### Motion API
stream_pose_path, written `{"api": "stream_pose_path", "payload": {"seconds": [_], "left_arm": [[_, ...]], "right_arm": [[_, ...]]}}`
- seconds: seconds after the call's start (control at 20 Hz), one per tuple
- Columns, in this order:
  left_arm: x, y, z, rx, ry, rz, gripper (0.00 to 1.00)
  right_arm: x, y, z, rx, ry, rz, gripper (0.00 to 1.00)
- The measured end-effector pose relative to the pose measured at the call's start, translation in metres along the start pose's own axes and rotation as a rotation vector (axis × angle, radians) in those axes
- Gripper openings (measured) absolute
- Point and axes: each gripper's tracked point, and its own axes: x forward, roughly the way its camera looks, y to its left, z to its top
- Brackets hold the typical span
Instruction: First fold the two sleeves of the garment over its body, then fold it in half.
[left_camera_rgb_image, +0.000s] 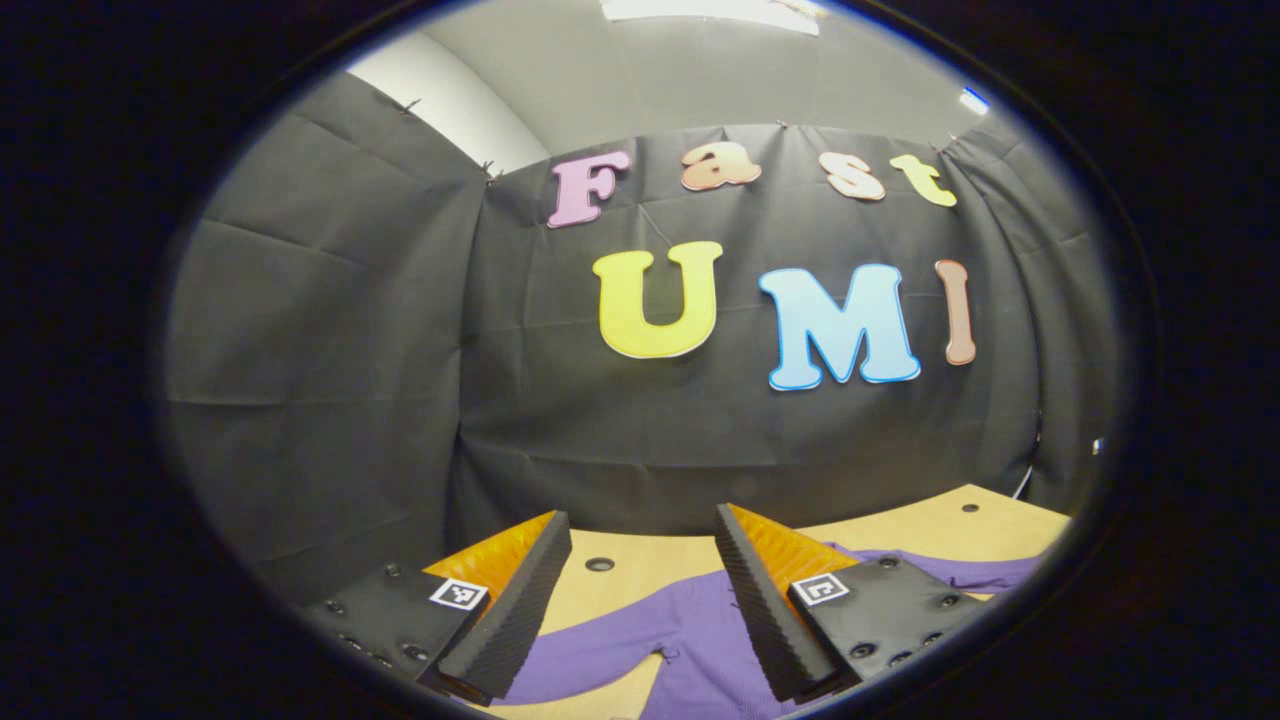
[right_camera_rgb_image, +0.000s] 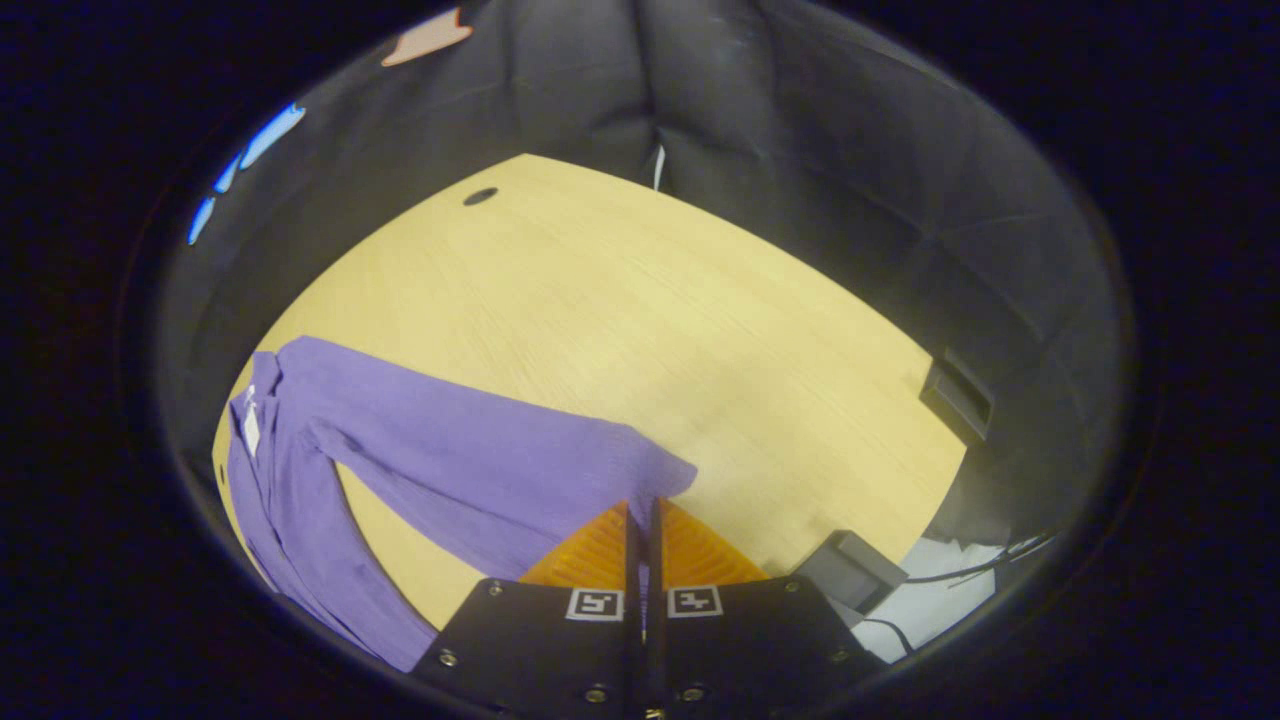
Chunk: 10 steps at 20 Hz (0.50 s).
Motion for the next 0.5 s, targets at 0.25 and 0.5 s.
{"api": "stream_pose_path", "payload": {"seconds": [0.25, 0.5], "left_arm": [[-0.003, 0.009, -0.002, -0.022, -0.003, 0.001, 0.94], [-0.004, 0.021, -0.009, -0.029, 0.003, 0.011, 0.94]], "right_arm": [[-0.064, 0.057, 0.049, -0.089, -0.168, 0.122, 0.01], [-0.121, 0.133, 0.078, -0.183, -0.284, 0.27, 0.02]]}}
